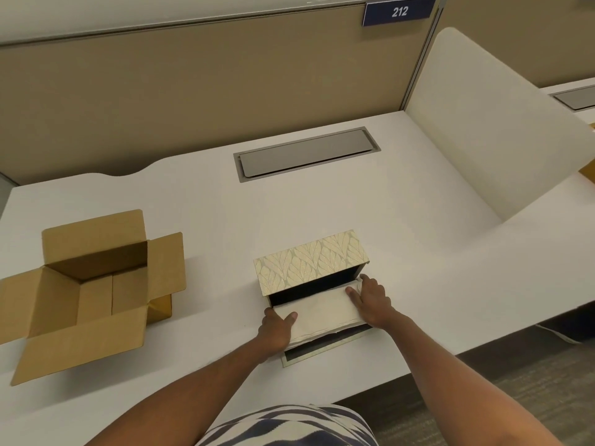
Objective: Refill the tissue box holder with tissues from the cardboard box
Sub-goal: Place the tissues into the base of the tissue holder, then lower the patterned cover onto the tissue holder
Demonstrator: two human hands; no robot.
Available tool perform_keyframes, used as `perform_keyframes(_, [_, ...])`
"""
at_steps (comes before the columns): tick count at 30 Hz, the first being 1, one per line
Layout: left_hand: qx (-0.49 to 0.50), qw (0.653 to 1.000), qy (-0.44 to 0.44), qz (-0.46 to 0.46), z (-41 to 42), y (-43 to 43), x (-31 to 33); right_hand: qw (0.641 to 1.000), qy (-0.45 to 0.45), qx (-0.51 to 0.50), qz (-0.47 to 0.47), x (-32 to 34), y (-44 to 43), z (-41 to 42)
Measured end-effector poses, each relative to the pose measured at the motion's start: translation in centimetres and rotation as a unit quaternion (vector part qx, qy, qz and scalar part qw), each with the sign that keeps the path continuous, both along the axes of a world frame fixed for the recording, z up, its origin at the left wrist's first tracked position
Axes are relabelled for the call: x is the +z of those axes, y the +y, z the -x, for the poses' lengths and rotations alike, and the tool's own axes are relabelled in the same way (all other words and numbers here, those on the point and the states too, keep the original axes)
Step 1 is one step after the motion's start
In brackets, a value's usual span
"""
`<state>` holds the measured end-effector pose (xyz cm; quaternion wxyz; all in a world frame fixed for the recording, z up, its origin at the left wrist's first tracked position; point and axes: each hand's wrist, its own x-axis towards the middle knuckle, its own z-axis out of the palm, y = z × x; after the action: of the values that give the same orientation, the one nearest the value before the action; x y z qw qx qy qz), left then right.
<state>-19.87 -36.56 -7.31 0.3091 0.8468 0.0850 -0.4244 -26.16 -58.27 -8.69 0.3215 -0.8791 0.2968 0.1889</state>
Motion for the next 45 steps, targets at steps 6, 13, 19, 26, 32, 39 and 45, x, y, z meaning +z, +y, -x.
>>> perform_keyframes(6, [0.021, 0.999, 0.004, 0.024, 0.5, 0.3, 0.7, 0.998, -0.026, -0.052, -0.018, -0.3, 0.4, 0.4])
perform_keyframes(13, [0.122, 0.993, -0.005, -0.005, 0.4, 1.7, 2.3, 0.982, -0.123, -0.143, 0.022, 1.0, -0.6, 0.3])
perform_keyframes(19, [0.263, 0.962, -0.036, 0.067, -2.9, 3.1, 4.1, 0.961, -0.222, -0.163, -0.020, 5.0, -2.5, -2.3])
perform_keyframes(26, [0.309, 0.934, 0.024, 0.178, -6.4, 2.3, 5.2, 0.992, -0.117, -0.041, -0.026, 7.8, -3.3, -6.6])
perform_keyframes(32, [0.298, 0.920, 0.024, 0.252, -6.4, 2.7, 4.6, 0.990, -0.124, -0.045, -0.044, 7.6, -3.4, -7.3])
perform_keyframes(39, [0.234, 0.925, -0.033, 0.297, -6.1, 3.5, 4.5, 0.992, -0.110, 0.033, -0.053, 7.7, -4.2, -6.9])
perform_keyframes(45, [0.199, 0.934, -0.065, 0.290, -5.7, 3.6, 4.5, 0.991, -0.079, 0.109, -0.014, 8.3, -4.3, -6.8])
